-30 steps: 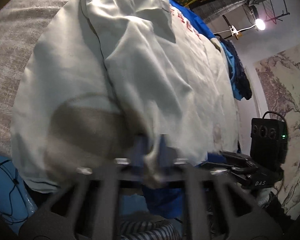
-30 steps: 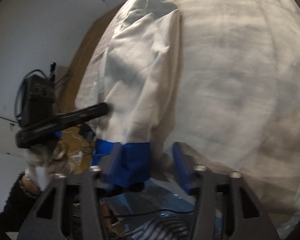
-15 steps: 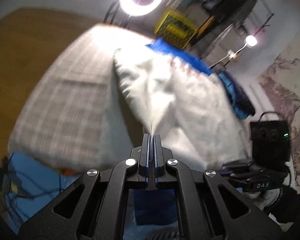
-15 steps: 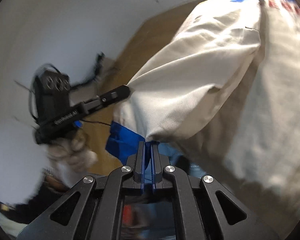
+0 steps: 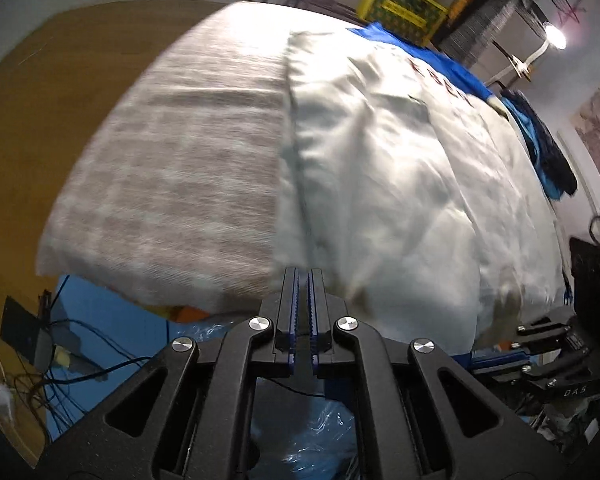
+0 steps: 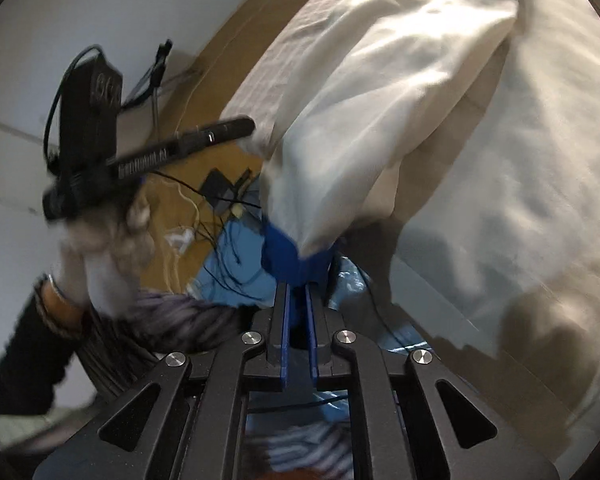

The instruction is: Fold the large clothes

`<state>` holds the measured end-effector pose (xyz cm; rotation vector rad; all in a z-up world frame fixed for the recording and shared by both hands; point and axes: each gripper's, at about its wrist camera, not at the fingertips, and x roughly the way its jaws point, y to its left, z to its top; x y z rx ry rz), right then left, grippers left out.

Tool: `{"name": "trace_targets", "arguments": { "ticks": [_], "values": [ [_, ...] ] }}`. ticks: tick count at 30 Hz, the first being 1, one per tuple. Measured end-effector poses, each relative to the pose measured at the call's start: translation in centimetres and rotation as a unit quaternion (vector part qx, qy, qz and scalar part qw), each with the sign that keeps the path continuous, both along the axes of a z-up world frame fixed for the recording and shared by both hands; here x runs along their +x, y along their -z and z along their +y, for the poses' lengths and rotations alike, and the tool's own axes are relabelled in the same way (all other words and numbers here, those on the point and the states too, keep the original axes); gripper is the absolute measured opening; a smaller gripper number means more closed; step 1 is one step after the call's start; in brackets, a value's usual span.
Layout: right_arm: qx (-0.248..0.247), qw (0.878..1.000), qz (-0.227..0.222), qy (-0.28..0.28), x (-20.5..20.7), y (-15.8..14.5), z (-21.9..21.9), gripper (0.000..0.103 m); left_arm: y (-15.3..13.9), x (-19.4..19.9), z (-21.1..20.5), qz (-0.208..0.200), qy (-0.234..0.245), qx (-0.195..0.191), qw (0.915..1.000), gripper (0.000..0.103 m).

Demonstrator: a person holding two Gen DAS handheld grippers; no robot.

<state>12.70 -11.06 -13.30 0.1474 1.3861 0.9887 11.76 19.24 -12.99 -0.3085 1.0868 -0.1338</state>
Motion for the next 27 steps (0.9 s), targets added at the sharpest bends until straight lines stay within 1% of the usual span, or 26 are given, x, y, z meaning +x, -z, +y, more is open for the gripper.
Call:
{"name": "trace_targets", "arguments": {
  "ticks": [1,2,3,4,5,7,9,10,11,12,14,16,17,18,19,20,21,22,23,25,26,27],
  "values": [
    [0.008,1.0,0.0,0.009,0.3,-0.2,-0.7,0.012,0.1,-0.2,0.5,0.0,-0.007,-0.006,1.0,0.003],
    [0.014,1.0,0.002,0.021,0.7,-0.2,-1.1,0.021,0.3,-0.6,0.6,0.003,-0.015,-0.018,0.9997,0.004],
    [0.021,0.999,0.004,0.041,1.4,0.2,-1.7,0.032,0.6,-0.9,0.8,0.007,-0.018,-0.031,0.9993,0.008],
    [0.027,0.998,0.007,0.057,2.1,0.2,-2.5,0.034,1.0,-1.1,0.9,0.011,-0.017,-0.054,0.9983,0.02],
    [0.034,0.997,0.013,0.072,2.6,0.4,-3.2,0.034,1.5,-1.5,0.8,0.016,-0.014,-0.075,0.997,0.038],
    [0.048,0.995,0.026,0.087,3.5,0.8,-3.6,0.034,2.4,-1.7,0.5,0.032,-0.01,-0.106,0.9938,0.056],
    [0.057,0.994,0.032,0.087,3.7,1.3,-3.4,0.034,3.5,-1.8,-0.1,0.051,-0.003,-0.13,0.9902,0.056],
    [0.056,0.994,0.033,0.082,3.8,1.5,-3.1,0.035,3.8,-1.7,-0.4,0.056,-0.002,-0.132,0.9897,0.056],
    [0.057,0.995,0.034,0.073,3.5,1.6,-2.3,0.041,4.1,-1.6,-0.6,0.061,-0.003,-0.12,0.9909,0.056],
    [0.056,0.996,0.031,0.062,3.2,1.8,-1.3,0.045,4.1,-1.5,-0.7,0.06,-0.003,-0.111,0.992,0.056],
    [0.04,0.998,0.013,0.038,2.5,2.1,0.6,0.045,3.6,-1.4,-0.5,0.049,-0.013,-0.109,0.9928,0.056],
    [0.023,1.0,-0.016,0.013,1.8,2.3,2.9,0.021,2.9,-1.3,0.0,0.038,-0.022,-0.107,0.9932,0.056],
    [0.022,1.0,-0.018,0.003,1.6,2.2,3.8,0.005,2.4,-1.3,0.3,0.029,-0.032,-0.099,0.9942,0.056],
    [0.042,0.999,-0.007,0.006,1.6,2.2,3.8,0.005,2.2,-1.3,0.7,0.024,-0.036,-0.095,0.9945,0.056],
    [0.077,0.997,0.008,0.013,1.7,1.7,3.5,0.005,1.7,-1.4,1.0,0.016,-0.041,-0.092,0.9948,0.056],
    [0.124,0.992,0.027,0.022,1.9,1.2,2.9,0.005,1.3,-1.6,1.4,0.008,-0.044,-0.092,0.9948,0.056],
    [0.173,0.983,0.046,0.029,2.2,0.7,2.1,0.005,1.1,-1.7,1.9,0.002,-0.046,-0.09,0.9948,0.056],
    [0.191,0.979,0.055,0.035,2.5,0.5,1.5,0.005,0.9,-1.7,2.1,-0.003,-0.05,-0.087,0.9949,0.056],
    [0.187,0.98,0.057,0.039,2.7,0.8,1.1,0.005,0.8,-1.7,2.4,-0.005,-0.054,-0.083,0.9951,0.056],
    [0.115,0.991,0.045,0.051,3.1,2.7,0.8,0.005,1.3,-1.6,2.9,0.0,-0.063,-0.084,0.9945,0.056],
    [0.07,0.995,0.048,0.054,3.1,4.1,0.9,0.005,1.7,-1.5,2.9,0.006,-0.066,-0.087,0.9941,0.056],
    [0.041,0.996,0.054,0.054,2.9,5.2,0.9,0.008,2.0,-1.4,3.0,0.01,-0.066,-0.089,0.9938,0.056]
  ]
}}
